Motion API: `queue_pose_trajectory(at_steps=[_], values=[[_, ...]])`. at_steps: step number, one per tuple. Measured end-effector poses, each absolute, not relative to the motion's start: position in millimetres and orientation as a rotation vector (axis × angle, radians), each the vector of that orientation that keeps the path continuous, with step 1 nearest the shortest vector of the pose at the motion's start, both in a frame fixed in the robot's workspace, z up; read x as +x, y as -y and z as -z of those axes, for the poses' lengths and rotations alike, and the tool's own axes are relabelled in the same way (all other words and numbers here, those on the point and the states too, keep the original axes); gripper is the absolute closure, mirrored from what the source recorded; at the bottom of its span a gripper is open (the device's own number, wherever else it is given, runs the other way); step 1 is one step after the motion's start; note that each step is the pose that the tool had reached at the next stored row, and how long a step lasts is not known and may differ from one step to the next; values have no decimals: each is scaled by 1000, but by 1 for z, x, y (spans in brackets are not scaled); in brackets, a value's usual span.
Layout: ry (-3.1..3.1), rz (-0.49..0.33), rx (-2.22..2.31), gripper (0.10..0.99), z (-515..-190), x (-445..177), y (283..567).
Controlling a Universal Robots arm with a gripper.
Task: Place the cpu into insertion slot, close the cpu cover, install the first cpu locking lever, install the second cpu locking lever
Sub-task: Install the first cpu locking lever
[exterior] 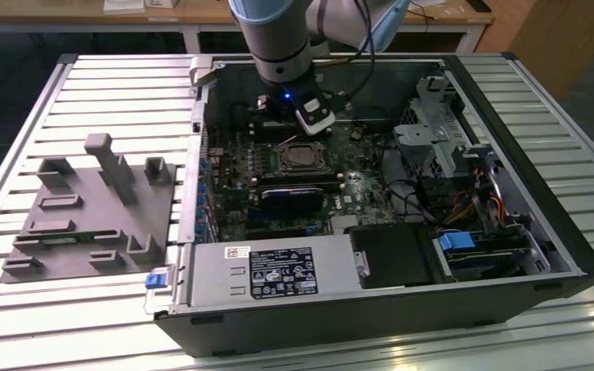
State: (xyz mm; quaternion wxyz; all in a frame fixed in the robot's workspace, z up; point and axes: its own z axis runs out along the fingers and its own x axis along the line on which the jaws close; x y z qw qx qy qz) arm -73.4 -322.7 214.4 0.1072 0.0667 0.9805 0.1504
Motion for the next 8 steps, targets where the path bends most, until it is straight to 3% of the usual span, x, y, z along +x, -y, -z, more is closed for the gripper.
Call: queue_pose_trajectory(at_steps=[8], values=[[-2884,-418,202,984,-209,-73,320]])
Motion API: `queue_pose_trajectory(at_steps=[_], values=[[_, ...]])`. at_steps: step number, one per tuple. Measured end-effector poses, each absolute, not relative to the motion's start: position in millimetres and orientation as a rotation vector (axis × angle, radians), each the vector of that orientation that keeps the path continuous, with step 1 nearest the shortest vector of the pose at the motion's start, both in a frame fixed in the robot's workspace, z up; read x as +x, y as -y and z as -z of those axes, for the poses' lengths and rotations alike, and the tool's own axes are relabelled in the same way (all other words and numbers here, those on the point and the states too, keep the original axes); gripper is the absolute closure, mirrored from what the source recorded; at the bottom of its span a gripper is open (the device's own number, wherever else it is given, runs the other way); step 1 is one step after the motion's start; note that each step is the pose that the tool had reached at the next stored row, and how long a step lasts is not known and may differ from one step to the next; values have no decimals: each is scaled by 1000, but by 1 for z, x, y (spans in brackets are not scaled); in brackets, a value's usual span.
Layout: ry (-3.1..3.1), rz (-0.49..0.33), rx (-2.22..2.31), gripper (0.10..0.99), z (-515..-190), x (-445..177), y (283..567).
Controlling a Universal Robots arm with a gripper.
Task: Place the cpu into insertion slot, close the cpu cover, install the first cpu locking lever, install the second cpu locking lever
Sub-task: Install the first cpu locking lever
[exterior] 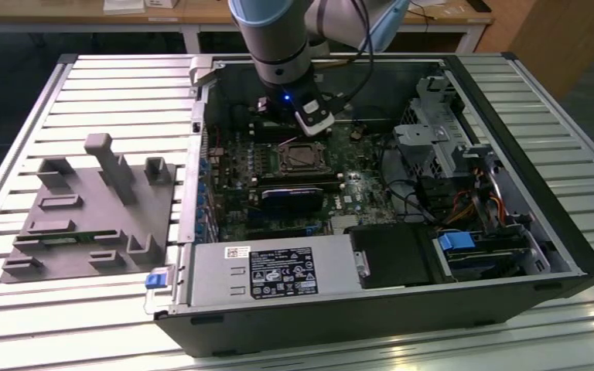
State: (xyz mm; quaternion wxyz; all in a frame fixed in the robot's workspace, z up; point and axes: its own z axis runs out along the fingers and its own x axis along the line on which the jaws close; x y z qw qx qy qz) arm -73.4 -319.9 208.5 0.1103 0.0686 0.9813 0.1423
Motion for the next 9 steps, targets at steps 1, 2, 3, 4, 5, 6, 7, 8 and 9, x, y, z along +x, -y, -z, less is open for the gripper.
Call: queue_pose_trajectory(at_steps=[1,2,3,4,5,6,7,8,9], values=[[-2883,-415,202,984,-208,-73,320],[-2883,-413,203,984,-208,-73,319],[-2882,-411,204,984,-207,-73,319],[-2882,-410,205,984,-207,-73,318],[-2881,-408,207,984,-207,-73,318],[-2881,-407,209,984,-207,-73,317],[-2880,-405,211,984,-206,-73,317],[-2879,-403,214,984,-206,-73,316],[-2878,-401,218,984,-206,-73,316]])
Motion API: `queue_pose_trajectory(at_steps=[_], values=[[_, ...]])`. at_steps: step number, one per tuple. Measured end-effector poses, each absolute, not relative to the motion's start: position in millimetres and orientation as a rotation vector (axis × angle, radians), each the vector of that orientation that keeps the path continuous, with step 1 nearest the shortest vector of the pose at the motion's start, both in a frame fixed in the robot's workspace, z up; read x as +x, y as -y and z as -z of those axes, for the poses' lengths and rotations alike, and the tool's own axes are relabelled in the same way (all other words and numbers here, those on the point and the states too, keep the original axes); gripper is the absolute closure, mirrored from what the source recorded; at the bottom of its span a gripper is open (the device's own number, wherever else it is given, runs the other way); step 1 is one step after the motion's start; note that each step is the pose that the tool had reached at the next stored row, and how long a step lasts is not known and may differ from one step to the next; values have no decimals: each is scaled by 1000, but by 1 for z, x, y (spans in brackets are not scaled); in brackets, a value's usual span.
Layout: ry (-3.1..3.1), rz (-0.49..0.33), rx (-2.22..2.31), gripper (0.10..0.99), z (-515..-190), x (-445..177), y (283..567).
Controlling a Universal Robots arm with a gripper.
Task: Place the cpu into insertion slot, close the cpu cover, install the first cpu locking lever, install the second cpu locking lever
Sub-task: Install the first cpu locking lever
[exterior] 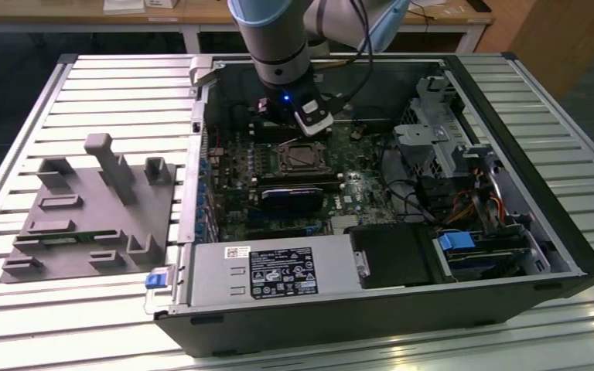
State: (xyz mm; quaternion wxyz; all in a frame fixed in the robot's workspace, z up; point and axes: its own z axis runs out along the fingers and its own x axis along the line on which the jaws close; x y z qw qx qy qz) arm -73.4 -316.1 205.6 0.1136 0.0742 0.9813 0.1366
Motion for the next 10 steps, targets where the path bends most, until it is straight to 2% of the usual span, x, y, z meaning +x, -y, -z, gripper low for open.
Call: queue_pose_trajectory(at_steps=[10], values=[[-2871,-391,252,984,-202,-74,313]])
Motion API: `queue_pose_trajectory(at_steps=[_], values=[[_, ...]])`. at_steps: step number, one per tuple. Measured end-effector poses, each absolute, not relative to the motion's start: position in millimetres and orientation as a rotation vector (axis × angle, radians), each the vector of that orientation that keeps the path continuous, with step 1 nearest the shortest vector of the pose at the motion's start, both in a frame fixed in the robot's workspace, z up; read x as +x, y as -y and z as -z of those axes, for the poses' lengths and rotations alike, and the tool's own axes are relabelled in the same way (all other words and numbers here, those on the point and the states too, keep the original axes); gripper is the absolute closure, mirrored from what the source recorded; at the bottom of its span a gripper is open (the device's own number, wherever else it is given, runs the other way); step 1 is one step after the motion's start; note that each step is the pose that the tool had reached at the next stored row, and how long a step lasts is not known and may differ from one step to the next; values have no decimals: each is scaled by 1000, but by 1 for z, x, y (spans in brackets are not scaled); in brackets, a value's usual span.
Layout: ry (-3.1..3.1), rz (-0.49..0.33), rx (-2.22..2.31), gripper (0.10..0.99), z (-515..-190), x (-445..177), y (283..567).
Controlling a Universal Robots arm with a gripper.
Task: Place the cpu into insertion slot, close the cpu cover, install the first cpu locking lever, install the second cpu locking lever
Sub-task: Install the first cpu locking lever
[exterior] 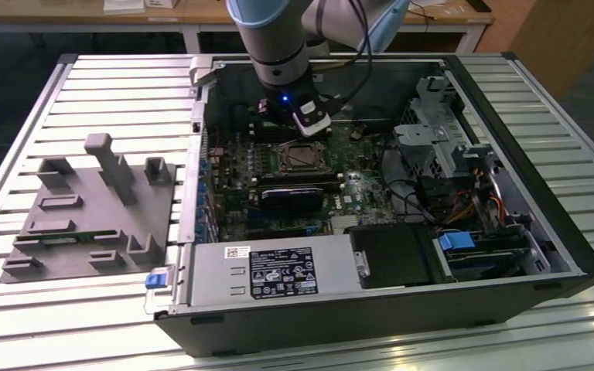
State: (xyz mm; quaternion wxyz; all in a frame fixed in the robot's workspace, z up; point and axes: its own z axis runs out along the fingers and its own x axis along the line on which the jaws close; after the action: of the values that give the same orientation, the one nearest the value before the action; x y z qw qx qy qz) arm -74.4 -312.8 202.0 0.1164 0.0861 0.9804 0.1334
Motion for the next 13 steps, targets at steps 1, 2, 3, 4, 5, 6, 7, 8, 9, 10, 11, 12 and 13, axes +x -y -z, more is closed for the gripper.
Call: queue_pose_trajectory(at_steps=[1,2,3,4,5,6,7,8,9,10,11,12,13], values=[[-2870,-388,254,984,-202,-74,313],[-2869,-385,257,984,-201,-74,312],[-2868,-381,260,984,-201,-74,312],[-2867,-379,262,984,-200,-74,312],[-2867,-376,265,984,-200,-75,312],[-2866,-375,267,984,-199,-75,311],[-2865,-373,269,984,-199,-75,311],[-2864,-370,271,984,-198,-75,311],[-2863,-367,273,984,-198,-75,311],[-2862,-364,275,984,-197,-75,311],[-2861,-361,277,984,-196,-75,310],[-2860,-357,279,984,-196,-75,310],[-2859,-354,281,984,-195,-75,310]])
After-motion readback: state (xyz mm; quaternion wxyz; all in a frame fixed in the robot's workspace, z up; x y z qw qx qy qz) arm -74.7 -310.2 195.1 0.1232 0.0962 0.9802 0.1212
